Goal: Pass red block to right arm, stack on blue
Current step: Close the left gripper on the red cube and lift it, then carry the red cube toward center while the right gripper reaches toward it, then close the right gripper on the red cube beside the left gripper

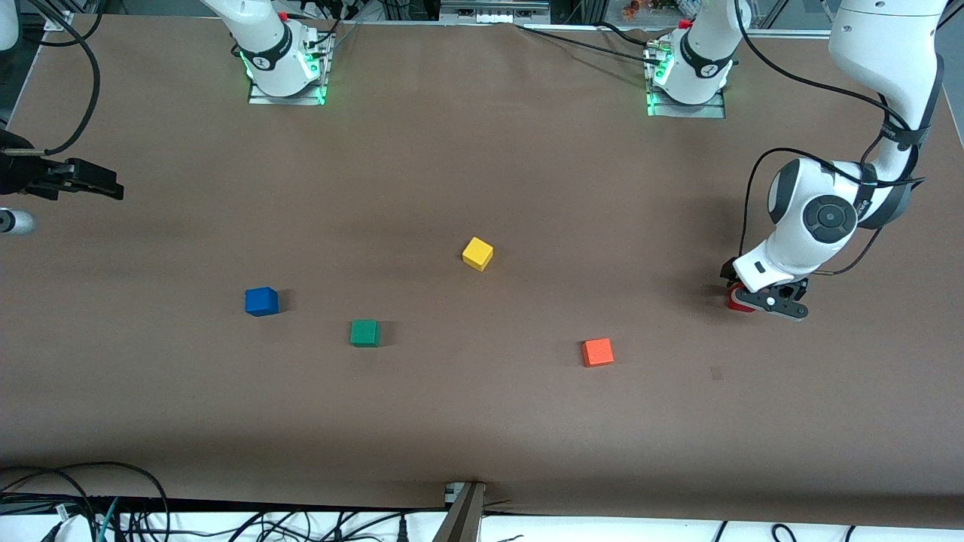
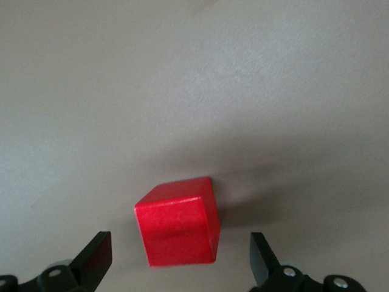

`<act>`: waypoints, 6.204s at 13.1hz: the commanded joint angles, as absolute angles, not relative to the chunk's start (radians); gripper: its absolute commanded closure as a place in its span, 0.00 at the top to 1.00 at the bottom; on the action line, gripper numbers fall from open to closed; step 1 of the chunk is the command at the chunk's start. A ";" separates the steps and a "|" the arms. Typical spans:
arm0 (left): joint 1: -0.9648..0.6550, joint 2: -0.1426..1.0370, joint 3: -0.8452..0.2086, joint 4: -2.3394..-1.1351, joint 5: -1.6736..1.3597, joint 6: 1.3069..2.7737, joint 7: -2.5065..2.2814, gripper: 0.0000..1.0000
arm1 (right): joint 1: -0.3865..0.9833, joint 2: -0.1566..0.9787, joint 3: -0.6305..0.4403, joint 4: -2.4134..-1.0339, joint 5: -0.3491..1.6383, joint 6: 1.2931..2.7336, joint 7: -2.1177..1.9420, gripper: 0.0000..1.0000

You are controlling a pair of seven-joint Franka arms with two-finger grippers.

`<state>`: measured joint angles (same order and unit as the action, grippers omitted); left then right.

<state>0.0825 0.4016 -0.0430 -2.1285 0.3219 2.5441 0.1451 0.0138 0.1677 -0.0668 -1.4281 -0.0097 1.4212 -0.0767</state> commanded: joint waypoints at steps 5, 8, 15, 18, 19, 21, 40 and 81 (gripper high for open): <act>0.110 0.451 -0.051 -2.131 0.347 2.606 0.129 1.00 | 0.009 0.187 -0.063 -1.413 -0.002 1.414 -0.086 1.00; 0.121 0.477 -0.051 -2.131 0.347 2.641 0.127 1.00 | 0.009 0.189 -0.063 -1.413 0.002 1.411 -0.084 1.00; 0.117 0.462 -0.055 -2.106 0.347 2.594 0.140 0.00 | 0.017 0.190 -0.060 -1.413 0.003 1.408 -0.084 1.00; 0.120 0.439 -0.112 -2.019 0.345 2.440 0.144 0.00 | 0.023 0.190 -0.060 -1.413 0.002 1.413 -0.087 1.00; 0.120 0.428 -0.138 -1.981 0.321 2.371 0.144 0.00 | 0.023 0.190 -0.060 -1.413 0.003 1.413 -0.089 1.00; 0.114 0.433 -0.184 -1.848 0.235 2.181 0.144 0.00 | 0.023 0.192 -0.060 -1.413 0.005 1.413 -0.089 1.00; 0.017 0.504 -0.411 -1.494 -0.521 2.036 0.450 0.06 | 0.087 0.549 -0.055 -1.413 1.059 1.509 -0.072 1.00; -0.176 0.652 -0.431 -1.499 -1.657 2.303 1.689 0.99 | 0.403 0.620 -0.048 -1.425 1.555 1.896 0.063 0.08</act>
